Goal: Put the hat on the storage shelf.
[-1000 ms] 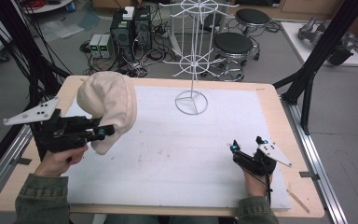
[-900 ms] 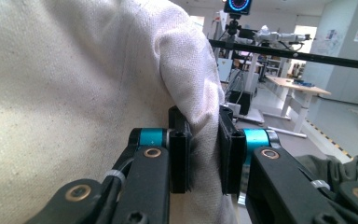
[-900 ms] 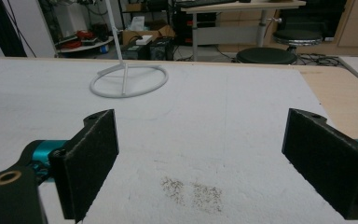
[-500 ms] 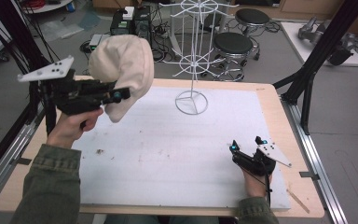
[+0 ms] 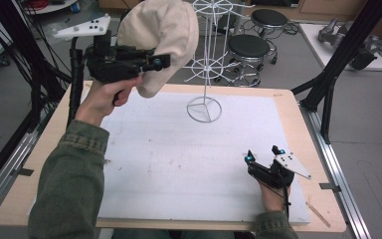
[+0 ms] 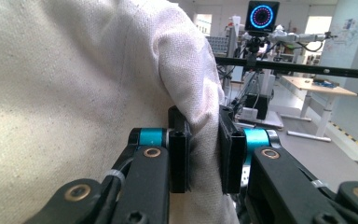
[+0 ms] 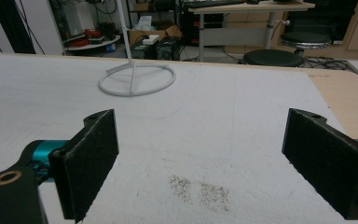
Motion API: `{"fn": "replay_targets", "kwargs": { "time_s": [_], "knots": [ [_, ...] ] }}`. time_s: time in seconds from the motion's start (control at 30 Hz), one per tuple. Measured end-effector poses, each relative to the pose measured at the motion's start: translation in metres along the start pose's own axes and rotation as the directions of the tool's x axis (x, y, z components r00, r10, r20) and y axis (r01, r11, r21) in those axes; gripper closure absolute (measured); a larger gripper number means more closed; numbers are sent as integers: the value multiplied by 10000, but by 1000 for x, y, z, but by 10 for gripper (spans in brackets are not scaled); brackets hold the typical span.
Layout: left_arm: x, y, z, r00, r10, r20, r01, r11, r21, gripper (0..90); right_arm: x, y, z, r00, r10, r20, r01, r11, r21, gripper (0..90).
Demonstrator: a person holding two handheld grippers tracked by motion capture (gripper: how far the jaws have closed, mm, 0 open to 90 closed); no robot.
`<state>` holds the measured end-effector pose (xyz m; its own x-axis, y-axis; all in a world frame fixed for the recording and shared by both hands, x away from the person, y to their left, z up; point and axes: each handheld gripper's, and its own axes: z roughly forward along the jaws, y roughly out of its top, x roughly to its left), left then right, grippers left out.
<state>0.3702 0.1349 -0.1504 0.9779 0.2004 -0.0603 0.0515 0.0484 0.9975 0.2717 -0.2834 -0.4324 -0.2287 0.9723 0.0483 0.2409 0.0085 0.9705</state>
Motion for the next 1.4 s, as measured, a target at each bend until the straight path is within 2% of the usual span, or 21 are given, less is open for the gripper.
{"fn": "replay_targets", "kwargs": {
  "time_s": [0.23, 0.33, 0.47, 0.57, 0.77, 0.87, 0.93, 1.0, 1.1, 1.23, 1.3, 1.4],
  "knots": [
    [8, 14, 30, 9998, -127, -137, 128, 9999, 99, 776, 0, 0, 1, 10000, -43, -29, 43, 10000, -62, 97],
    [8, 20, 39, 9995, -213, -230, 212, 9998, -58, 776, -2, 0, 1, 10000, -57, -30, 57, 10000, -48, 97],
    [7, 31, 55, 9994, 56, -330, -50, 9998, 174, 776, -1, 0, 1, 10000, -33, -44, 33, 10000, -79, 97],
    [10, 40, 67, 9993, 105, -356, -98, 9998, 176, 776, -1, 0, 0, 9999, -84, -56, 84, 9999, -57, 97],
    [23, 47, 92, 9994, 68, -337, -66, 10000, 65, 776, -2, 1, -2, 10000, 4, -37, -4, 10000, -95, 97],
    [35, 46, 102, 9985, 121, -532, -122, 9999, -16, 776, -2, 1, -3, 10000, -21, -31, 20, 9999, -156, 97],
    [46, 44, 106, 9960, 159, -875, -154, 9999, 72, 776, -2, 1, -3, 10000, -49, -34, 48, 9998, -169, 97],
    [57, 43, 109, 9897, 94, -1429, -85, 9999, 70, 776, -2, 0, -3, 10000, -58, -57, 57, 9999, -147, 97],
    [72, 39, 109, 9826, -235, -1843, 218, 9997, -117, 776, -3, 0, -3, 10000, 48, -39, -49, 10000, -69, 97],
    [85, 32, 105, 9761, -625, -2082, 635, 9980, -22, 775, -7, -3, -4, 9999, 123, 2, -123, 9997, -225, 97],
    [88, 30, 104, 9783, -805, -1910, 821, 9966, 6, 775, -9, -3, -5, 9993, 361, 30, -360, 9991, -204, 97],
    [88, 27, 108, 9812, -961, -1672, 1017, 9945, 257, 767, -11, -3, -6, 9990, 434, 47, -433, 9985, -331, 97]
  ]
}}
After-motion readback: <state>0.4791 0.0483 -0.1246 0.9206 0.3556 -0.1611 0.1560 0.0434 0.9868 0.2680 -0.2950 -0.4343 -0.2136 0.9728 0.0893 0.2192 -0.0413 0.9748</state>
